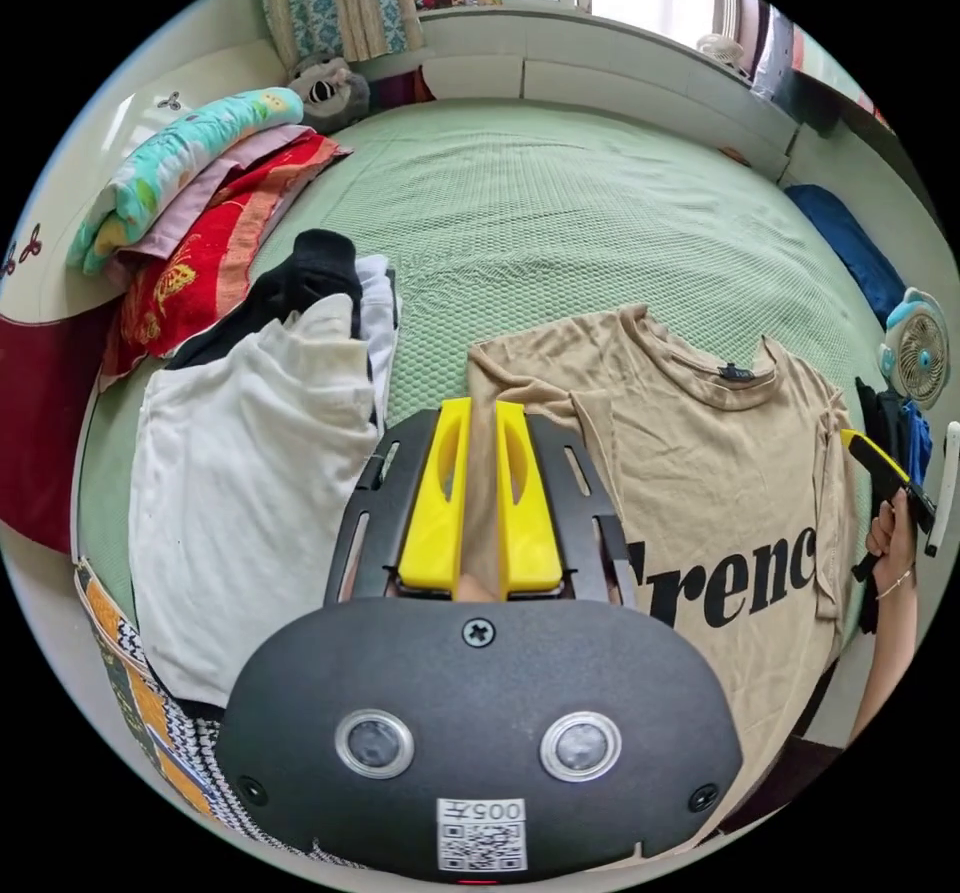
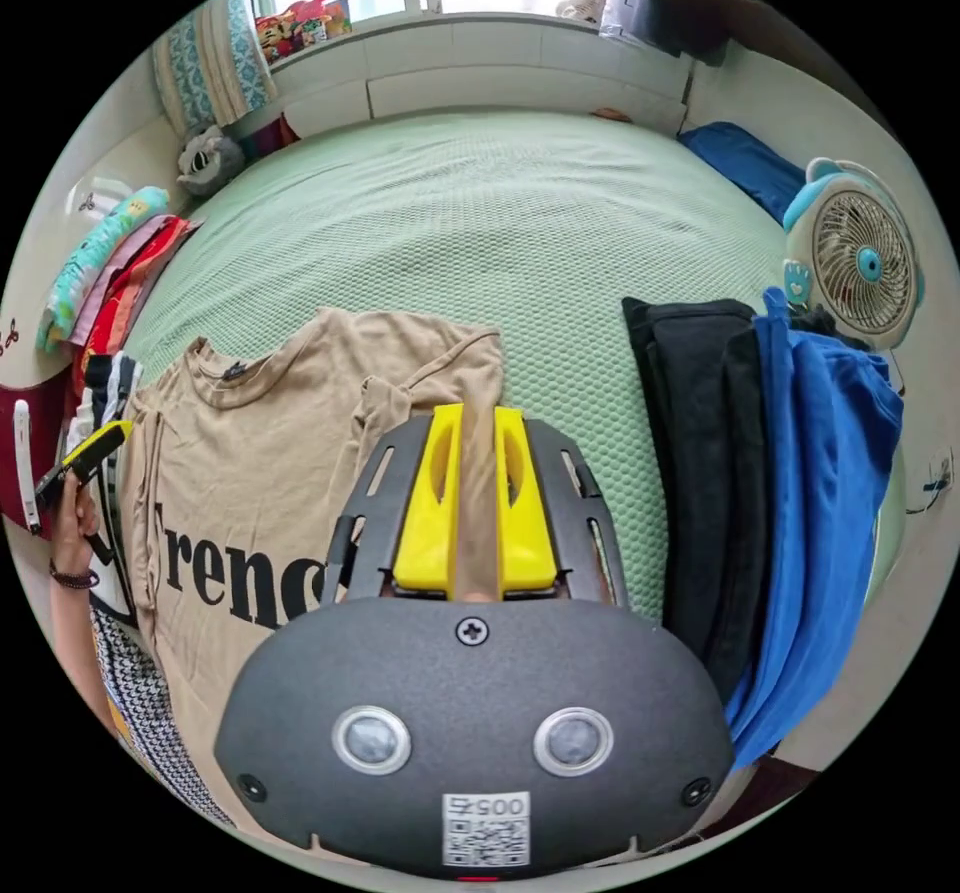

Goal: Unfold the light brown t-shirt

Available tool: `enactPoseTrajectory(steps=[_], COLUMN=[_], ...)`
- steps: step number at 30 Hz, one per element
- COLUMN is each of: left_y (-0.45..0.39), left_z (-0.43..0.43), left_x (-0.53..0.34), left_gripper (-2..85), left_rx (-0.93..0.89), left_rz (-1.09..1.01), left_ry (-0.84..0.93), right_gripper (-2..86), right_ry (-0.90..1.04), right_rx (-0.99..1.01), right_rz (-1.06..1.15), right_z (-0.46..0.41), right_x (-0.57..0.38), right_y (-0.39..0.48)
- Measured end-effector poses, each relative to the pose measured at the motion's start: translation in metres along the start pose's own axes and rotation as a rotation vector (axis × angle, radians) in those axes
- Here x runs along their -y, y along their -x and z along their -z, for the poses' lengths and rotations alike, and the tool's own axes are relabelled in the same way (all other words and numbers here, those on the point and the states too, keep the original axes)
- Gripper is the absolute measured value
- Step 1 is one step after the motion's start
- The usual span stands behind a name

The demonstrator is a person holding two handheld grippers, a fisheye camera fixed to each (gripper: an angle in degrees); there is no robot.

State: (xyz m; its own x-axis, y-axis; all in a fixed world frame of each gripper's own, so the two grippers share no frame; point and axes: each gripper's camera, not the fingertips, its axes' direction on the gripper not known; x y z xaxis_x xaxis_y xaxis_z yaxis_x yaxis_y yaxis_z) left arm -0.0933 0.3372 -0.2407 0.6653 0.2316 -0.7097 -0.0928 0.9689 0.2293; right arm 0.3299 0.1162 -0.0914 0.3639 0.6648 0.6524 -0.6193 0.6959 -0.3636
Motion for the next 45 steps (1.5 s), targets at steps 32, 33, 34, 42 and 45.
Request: enactPoseTrajectory(steps=[32, 33, 34, 42, 45], left_y=[-0.017, -0.009, 0.01, 0.145, 0.191], left_z=[-0.042, -0.037, -0.026, 0.035, 0.03], left_x=[-0.092, -0.092, -0.092, -0.111, -0.133], left_gripper=[4.6, 4.4, 4.2, 2.7, 1.2], left_rx=[-0.086, -0.093, -0.103, -0.112, -0.175], left_rz=[-0.141, -0.119, -0.077, 0.192, 0.323], left_ry=[0.126, 0.11, 0.08, -0.053, -0.044], right_gripper=[-1.4, -1.4, -1.5, -1.4, -0.5], right_ry=[0.055, 0.057, 0.055, -0.07, -0.049], right_rx=[-0.058, 0.01, 0.047, 0.067, 0.069], right_rz=[0.244, 0.201, 0.181, -0.113, -0.229], right_z=[0.003, 0.011, 0.016, 0.081, 0.082], right_x=[-0.069, -0.062, -0.06, -0.044, -0.058], right_y=[0.081, 0.069, 0.063, -0.063, -0.109])
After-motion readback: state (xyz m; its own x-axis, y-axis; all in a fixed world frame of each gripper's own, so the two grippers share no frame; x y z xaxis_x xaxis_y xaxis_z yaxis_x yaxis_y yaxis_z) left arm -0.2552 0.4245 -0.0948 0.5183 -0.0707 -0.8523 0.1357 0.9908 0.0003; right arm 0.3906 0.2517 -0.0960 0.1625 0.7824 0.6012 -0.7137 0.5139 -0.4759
